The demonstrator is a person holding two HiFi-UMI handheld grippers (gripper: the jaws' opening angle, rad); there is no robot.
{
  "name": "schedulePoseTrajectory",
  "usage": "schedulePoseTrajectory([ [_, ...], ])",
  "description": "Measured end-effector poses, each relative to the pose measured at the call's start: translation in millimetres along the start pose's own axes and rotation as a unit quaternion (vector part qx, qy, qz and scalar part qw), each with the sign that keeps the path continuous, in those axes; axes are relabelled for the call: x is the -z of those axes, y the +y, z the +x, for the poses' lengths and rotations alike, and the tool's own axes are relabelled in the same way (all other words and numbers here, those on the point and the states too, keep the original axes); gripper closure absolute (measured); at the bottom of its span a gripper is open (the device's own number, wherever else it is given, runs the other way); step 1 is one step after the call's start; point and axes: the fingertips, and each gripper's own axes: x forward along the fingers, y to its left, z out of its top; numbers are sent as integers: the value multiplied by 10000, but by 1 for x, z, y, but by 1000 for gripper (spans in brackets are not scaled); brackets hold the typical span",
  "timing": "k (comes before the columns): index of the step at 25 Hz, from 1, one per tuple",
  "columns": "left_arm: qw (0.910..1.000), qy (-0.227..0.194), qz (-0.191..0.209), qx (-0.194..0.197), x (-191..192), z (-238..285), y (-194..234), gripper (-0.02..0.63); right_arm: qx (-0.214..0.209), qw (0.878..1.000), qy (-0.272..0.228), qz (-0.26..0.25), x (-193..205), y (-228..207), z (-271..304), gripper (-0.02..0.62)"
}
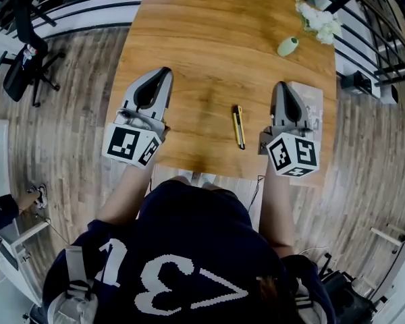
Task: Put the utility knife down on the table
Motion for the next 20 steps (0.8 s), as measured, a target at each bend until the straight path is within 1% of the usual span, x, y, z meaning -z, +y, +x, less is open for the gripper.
schedulePoseTrajectory([
  [4,9996,-253,115,-93,-30,-2,5,580,-43,9985,-521,-133,-50,6,-14,571],
  [8,9986,-442,215,-176,-51,-6,9,580,-113,9964,-815,-221,-78,13,-25,571],
  [14,9978,-567,265,-205,-64,-10,6,581,-199,9943,-1026,-225,-99,21,-34,571],
  [20,9976,-581,295,-250,-66,-16,2,581,-257,9929,-1142,-235,-106,22,-43,572],
])
